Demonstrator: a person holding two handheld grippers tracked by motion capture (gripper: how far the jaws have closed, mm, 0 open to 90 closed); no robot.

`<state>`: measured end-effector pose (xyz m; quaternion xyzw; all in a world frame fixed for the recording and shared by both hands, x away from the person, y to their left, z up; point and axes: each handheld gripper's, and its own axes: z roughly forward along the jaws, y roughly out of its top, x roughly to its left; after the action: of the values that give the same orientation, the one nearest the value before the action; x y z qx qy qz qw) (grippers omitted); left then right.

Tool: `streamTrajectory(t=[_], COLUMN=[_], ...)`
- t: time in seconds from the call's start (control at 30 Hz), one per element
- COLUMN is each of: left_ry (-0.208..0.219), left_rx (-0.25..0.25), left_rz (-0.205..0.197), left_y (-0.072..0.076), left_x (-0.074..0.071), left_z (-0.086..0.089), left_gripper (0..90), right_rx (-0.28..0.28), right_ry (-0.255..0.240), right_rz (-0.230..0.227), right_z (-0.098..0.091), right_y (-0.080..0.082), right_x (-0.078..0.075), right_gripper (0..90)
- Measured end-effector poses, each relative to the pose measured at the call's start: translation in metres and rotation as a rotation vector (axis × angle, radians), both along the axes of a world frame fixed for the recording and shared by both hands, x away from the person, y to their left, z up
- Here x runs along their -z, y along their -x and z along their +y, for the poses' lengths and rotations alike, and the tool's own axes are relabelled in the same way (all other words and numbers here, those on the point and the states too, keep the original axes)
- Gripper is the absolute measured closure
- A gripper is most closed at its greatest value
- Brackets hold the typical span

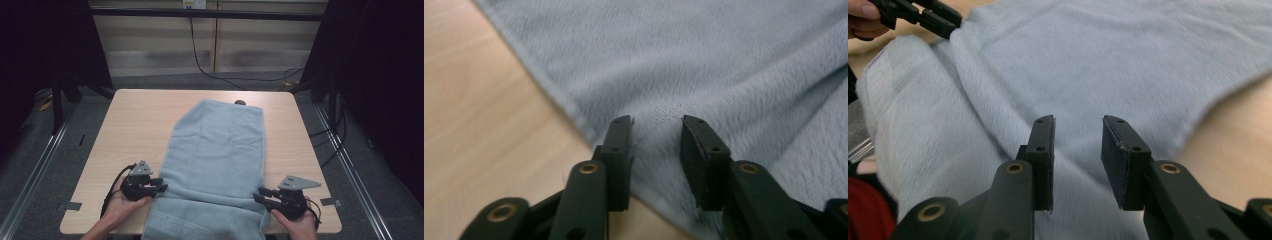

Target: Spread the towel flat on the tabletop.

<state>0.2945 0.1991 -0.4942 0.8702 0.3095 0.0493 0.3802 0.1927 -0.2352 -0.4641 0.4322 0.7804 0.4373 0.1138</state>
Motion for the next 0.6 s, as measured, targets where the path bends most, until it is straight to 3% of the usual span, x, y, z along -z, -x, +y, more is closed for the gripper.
streamTrajectory(t=[0.1,0.17,0.2,0.3,0.33,0.4,0.43,0.6], left_ry=[0.086,0.074,0.07,0.033,0.045,0.03,0.027,0.042], left_rx=[-0.026,0.0,-0.011,-0.036,-0.033,-0.014,0.002,0.031], left_rz=[0.007,0.002,-0.019,-0.018,-0.025,-0.016,-0.023,-0.017], left_y=[-0.019,-0.031,-0.034,-0.049,-0.049,-0.043,-0.038,-0.006], left_x=[-0.002,-0.002,-0.002,0.007,0.009,0.007,0.007,0.007], left_z=[-0.007,-0.019,-0.023,-0.033,-0.032,-0.029,-0.026,-0.01], left_gripper=[64.5,63.3,62.3,61.1,62.6,62.4,62.5,63.0], right_rx=[-0.02,-0.016,-0.018,0.012,0.028,0.035,0.032,-0.014], right_ry=[0.009,-0.009,-0.004,0.041,0.062,0.087,0.085,0.062], right_rz=[-0.019,0.005,0.02,0.055,0.059,0.096,0.086,0.122], right_z=[0.01,0.012,0.013,0.015,0.015,0.014,0.014,0.008], right_y=[-0.022,-0.046,-0.056,-0.076,-0.08,-0.079,-0.076,-0.048], right_x=[0.0,0.008,0.013,0.026,0.03,0.036,0.037,0.035], right_gripper=[65.4,65.5,65.4,62.0,60.2,58.7,58.2,56.3])
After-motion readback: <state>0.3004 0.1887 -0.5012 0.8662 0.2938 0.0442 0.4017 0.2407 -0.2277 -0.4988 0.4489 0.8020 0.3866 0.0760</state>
